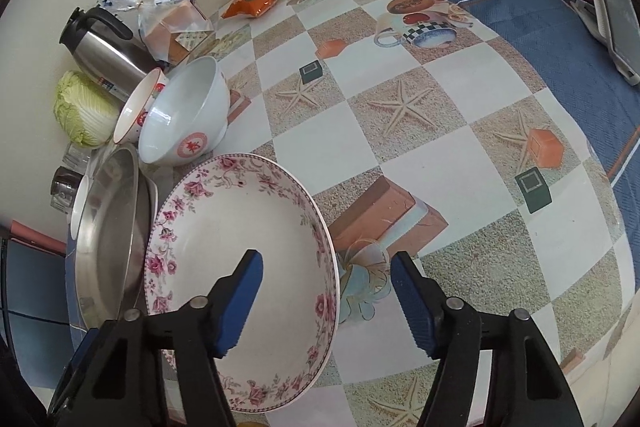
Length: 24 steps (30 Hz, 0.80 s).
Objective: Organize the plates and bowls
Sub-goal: 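Close both grippers on the rim of the pink-floral round plate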
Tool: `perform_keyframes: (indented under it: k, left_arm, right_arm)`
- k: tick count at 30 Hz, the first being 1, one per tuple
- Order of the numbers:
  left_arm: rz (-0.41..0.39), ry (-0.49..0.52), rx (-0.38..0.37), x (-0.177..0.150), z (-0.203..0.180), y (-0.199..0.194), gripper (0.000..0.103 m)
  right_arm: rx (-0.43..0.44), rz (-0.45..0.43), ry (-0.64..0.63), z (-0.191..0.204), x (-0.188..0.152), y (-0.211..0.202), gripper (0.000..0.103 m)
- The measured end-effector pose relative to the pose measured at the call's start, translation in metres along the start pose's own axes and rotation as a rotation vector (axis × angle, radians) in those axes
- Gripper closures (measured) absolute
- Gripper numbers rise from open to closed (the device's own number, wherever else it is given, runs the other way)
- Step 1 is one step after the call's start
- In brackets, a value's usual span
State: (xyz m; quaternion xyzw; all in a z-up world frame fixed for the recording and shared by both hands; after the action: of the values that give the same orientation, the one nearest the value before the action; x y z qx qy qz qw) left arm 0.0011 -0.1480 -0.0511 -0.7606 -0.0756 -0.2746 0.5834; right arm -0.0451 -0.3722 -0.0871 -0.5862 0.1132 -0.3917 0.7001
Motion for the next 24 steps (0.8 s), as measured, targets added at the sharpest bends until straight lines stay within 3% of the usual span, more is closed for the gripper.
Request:
perform_keyframes:
  k: [5, 11, 13, 20, 24]
  left_arm:
    - [0.017, -0.003, -0.002, -0.005, -0.004, -0.002, 0.002]
    - [0.028, 0.008, 0.005, -0.01, -0.009, -0.002, 0.016]
    - [0.04, 0.004, -0.009, -0.011, -0.01, -0.001, 0.027]
    - [0.125, -0.08, -0.049, -0.015, -0.003, 0.02, 0.03]
    - [0.176, -0.131, -0.043, -0.016, 0.006, 0.036, 0.047]
  right_arm:
    - [0.026, -0.014, 0.001, 0.001, 0.001, -0.001, 0.056]
    - [0.033, -0.005, -0.008, 0.002, 0.0, 0.001, 0.081]
    - [0.021, -0.01, -0.014, 0.003, 0.0, 0.001, 0.085]
    - [-0.008, -0.001, -0.009, -0.002, 0.001, 0.003, 0.089]
    - [0.004, 0.001, 0.005, -0.005, 0.001, 0.003, 0.089]
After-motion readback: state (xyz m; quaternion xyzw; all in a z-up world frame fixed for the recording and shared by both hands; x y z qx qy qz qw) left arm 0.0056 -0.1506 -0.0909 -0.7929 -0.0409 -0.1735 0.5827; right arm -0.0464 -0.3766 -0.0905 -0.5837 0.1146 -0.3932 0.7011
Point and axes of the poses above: each gripper's, at about its wrist camera, not at the fingertips, and y roughly the way its jaws point, z to its left, x to its top, the point moved 3 cm from there along y, roughly the way its jaws point, and after that the axes turned 3 degrees about -x, right-handed, at the moved point
